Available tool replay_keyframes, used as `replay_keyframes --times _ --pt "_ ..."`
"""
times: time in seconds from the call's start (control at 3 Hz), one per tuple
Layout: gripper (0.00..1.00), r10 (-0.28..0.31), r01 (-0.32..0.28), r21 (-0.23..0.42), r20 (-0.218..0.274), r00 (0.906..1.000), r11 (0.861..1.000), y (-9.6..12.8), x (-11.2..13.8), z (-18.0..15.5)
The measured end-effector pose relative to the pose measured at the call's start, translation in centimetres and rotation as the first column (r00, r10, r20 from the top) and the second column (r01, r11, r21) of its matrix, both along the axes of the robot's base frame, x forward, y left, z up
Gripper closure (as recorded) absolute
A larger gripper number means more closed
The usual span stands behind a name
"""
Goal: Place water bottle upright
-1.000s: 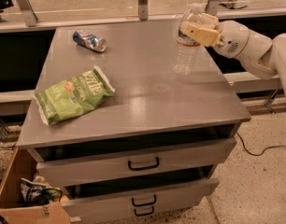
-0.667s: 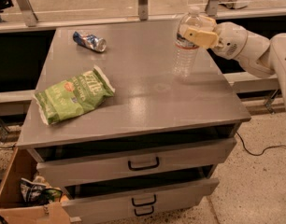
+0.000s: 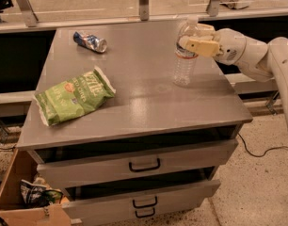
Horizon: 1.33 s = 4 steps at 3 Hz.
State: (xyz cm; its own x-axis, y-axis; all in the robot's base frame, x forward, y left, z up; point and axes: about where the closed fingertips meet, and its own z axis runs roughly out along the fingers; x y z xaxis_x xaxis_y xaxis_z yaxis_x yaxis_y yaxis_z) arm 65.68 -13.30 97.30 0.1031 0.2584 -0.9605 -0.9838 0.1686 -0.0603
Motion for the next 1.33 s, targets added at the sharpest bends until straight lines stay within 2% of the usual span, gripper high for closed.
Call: replay_keyframes --times 0.33,0.67,1.0,1.33 --pt "0.00 0.014 -0.014 -0.003 -0.008 0.9999 1.000 0.0 -0.4 -0.8" --pt "0.00 0.014 -0.014 -0.006 -0.009 0.9999 1.000 -0.1 -0.5 -0.9" --pt "0.00 -0.001 0.001 -0.050 0.010 0.9999 0.999 -1.7 -0.7 0.2" --pt "0.00 -0.046 0.053 -0.149 0.050 0.9977 0.987 -5.7 -1.9 3.2"
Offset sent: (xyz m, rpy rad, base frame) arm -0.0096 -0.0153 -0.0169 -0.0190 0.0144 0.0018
